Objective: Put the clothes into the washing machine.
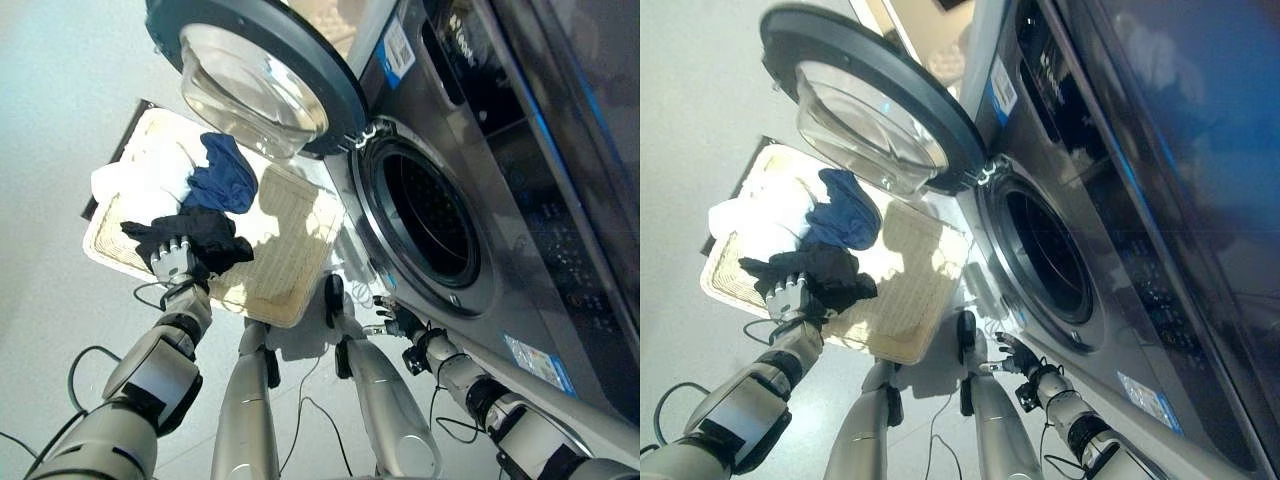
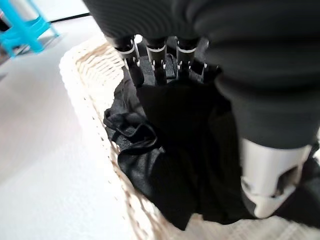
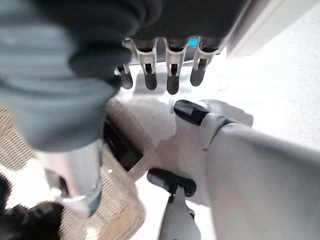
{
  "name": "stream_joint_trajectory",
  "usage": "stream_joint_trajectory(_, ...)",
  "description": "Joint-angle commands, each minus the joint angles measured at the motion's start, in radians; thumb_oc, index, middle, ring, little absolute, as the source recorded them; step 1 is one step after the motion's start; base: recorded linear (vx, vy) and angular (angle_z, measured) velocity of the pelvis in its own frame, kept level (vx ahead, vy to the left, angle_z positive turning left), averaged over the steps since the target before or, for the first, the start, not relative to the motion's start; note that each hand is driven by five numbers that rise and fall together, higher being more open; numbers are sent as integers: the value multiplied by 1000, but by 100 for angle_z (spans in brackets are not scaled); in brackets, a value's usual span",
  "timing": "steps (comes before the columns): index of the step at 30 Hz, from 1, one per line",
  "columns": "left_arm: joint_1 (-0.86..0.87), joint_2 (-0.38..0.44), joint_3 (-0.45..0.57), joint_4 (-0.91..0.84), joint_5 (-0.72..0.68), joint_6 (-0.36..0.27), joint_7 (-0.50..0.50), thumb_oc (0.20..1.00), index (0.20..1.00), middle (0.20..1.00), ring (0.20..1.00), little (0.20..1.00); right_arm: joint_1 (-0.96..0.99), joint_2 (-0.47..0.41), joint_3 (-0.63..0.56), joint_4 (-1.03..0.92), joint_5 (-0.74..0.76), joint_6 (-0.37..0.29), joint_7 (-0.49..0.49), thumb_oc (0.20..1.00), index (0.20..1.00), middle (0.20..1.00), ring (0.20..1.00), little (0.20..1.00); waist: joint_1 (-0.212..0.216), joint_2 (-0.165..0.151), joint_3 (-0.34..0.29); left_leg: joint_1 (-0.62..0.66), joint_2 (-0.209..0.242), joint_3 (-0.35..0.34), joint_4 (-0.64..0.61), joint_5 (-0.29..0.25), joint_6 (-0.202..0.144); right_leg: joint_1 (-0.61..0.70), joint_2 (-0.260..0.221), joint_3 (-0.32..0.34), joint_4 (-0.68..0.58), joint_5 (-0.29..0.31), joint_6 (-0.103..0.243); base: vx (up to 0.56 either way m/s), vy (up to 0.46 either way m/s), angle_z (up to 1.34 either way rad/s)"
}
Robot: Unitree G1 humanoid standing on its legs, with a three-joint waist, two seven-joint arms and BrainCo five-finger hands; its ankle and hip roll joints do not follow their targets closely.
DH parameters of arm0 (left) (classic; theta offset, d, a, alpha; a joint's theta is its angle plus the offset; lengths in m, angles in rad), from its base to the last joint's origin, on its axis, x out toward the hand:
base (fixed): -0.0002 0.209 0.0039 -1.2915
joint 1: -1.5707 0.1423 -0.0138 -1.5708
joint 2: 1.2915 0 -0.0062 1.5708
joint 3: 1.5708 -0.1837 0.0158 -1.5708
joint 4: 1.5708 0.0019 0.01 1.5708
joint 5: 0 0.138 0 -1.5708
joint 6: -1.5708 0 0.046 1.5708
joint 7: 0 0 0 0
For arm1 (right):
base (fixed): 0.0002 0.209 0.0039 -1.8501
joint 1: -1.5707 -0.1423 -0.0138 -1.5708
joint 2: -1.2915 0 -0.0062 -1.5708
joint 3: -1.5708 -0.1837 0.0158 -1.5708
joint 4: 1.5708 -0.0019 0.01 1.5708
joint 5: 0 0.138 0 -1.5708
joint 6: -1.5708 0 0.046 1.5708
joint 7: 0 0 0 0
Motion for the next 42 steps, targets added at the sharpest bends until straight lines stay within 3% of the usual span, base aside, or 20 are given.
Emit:
stream_joint_trajectory(1, 3, 27, -6, 52, 146, 140, -125, 1000, 1000, 1000, 1000, 1000, 26, -20, 22, -102, 51, -41, -14, 1000, 1000, 1000, 1000, 1000, -21, -87, -18, -63, -106, 4, 174, -118, 8, -31, 17, 28, -126, 150, 61, -18, -21, -4)
stream_joint_trajectory(3, -14, 26, -30, 62, 194, 179, -160, 1000, 1000, 1000, 1000, 1000, 22, -28, 27, -120, 65, -49, -6, 1000, 1000, 1000, 1000, 1000, -30, -99, -18, -85, -102, 2, 182, -119, 5, -52, 19, 26, -124, 156, 62, -18, -38, -6)
stream_joint_trajectory(7, -47, 32, -49, 82, 172, 184, -175, 1000, 1000, 1000, 1000, 1000, 19, -40, 33, -148, 76, -64, 2, 1000, 1000, 1000, 1000, 1000, -43, -115, -18, -130, -96, -5, 189, -111, -2, -95, 22, 20, -122, 169, 63, -17, -25, -3)
stream_joint_trajectory(8, -55, 33, -48, 86, 158, 175, -167, 918, 918, 918, 918, 918, 17, -44, 34, -157, 78, -61, 3, 1000, 1000, 1000, 1000, 1000, -47, -118, -18, -139, -94, -7, 190, -109, -4, -104, 22, 19, -122, 171, 63, -24, -25, -9)
stream_joint_trajectory(9, -57, 34, -48, 87, 153, 170, -165, 887, 887, 887, 887, 887, 16, -45, 34, -160, 79, -60, 4, 1000, 1000, 1000, 1000, 1000, -48, -119, -18, -141, -94, -7, 190, -109, -5, -107, 22, 19, -122, 171, 63, -14, -41, -7)
stream_joint_trajectory(10, -73, 37, -50, 93, 139, 151, -162, 605, 605, 605, 605, 605, 14, -45, 37, -162, 83, -64, 5, 1000, 1000, 1000, 1000, 1000, -50, -124, -18, -151, -92, -10, 190, -108, -6, -117, 23, 18, -122, 174, 63, -11, -37, -3)
stream_joint_trajectory(11, -77, 38, -51, 95, 134, 140, -158, 558, 558, 558, 558, 558, 13, -45, 38, -162, 83, -66, 5, 1000, 1000, 1000, 1000, 1000, -51, -125, -18, -153, -91, -11, 190, -107, -7, -119, 23, 17, -122, 174, 63, -17, -70, 0)
stream_joint_trajectory(12, -90, 43, -44, 99, 111, 97, -146, 272, 272, 272, 272, 272, 15, -41, 42, -170, 83, -67, 0, 1000, 1000, 1000, 1000, 1000, -53, -131, -18, -161, -87, -14, 190, -107, -9, -128, 23, 14, -124, 176, 63, -16, -78, 2)
stream_joint_trajectory(13, -103, 46, -42, 102, 87, 66, -137, 200, 200, 200, 200, 200, 14, -40, 46, -175, 84, -67, -2, 1000, 1000, 1000, 1000, 1000, -54, -136, -18, -166, -86, -18, 188, -107, -10, -134, 25, 12, -126, 177, 62, -15, -78, 2)
stream_joint_trajectory(17, -127, 52, -38, 105, 19, -16, -115, 200, 200, 200, 200, 200, 15, -34, 53, -181, 86, -79, -12, 1000, 1000, 1000, 1000, 1000, -56, -144, -18, -164, -85, -33, 165, -101, -12, -139, 33, 11, -136, 182, 61, -19, -85, 1)
stream_joint_trajectory(20, -135, 52, -11, 86, -102, -153, -54, 200, 200, 200, 200, 200, 7, -32, 54, -184, 94, -81, -15, 1000, 1000, 1000, 1000, 1000, -48, -144, -18, -150, -84, -46, 129, -86, -15, -131, 40, 8, -147, 182, 60, -19, -89, 4)
stream_joint_trajectory(21, -135, 52, -7, 84, -109, -171, -42, 200, 200, 200, 200, 200, 7, -31, 53, -185, 94, -80, -16, 1000, 1000, 1000, 1000, 1000, -47, -143, -18, -148, -84, -47, 126, -85, -16, -129, 41, 8, -148, 181, 60, -20, -97, 7)
stream_joint_trajectory(24, -128, 59, 34, 9, -186, -326, 64, 200, 200, 200, 200, 200, 12, -30, 39, -196, 87, -74, -28, 1000, 1000, 1000, 1000, 1000, -27, -125, -18, -95, -85, -63, 67, -64, -22, -88, 47, 1, -171, 176, 60, -21, -117, 11)
stream_joint_trajectory(31, -73, 87, 102, -210, -228, -398, 154, 200, 200, 200, 200, 200, 32, -40, 0, -198, 79, -65, -30, 1000, 1000, 1000, 1000, 1000, 16, -75, -18, -11, -86, -87, 3, -36, -30, -17, 47, -7, -182, 162, 57, -23, -89, 20)
stream_joint_trajectory(32, -27, 94, 130, -324, -237, -401, 181, 200, 200, 200, 200, 200, 42, -43, -27, -197, 68, -62, -38, 1000, 1000, 1000, 1000, 1000, 35, -48, -18, 23, -87, -98, -25, -21, -33, 13, 44, -13, -187, 153, 57, -44, -71, 12)
stream_joint_trajectory(34, 15, 93, 150, -378, -241, -410, 191, 200, 200, 200, 200, 200, 50, -43, -47, -194, 61, -60, -42, 1000, 1000, 1000, 1000, 1000, 50, -31, -18, 52, -87, -103, -47, -15, -33, 39, 41, -18, -195, 149, 57, -40, -52, 20)
stream_joint_trajectory(42, 297, 16, 237, -616, -274, -482, 182, 200, 200, 200, 200, 200, 99, -48, -154, -222, 44, -109, -38, 1000, 1000, 1000, 1000, 1000, 117, 58, -18, 228, -77, -98, -149, 7, -36, 206, 15, -76, -219, 116, 66, -30, -8, 12)
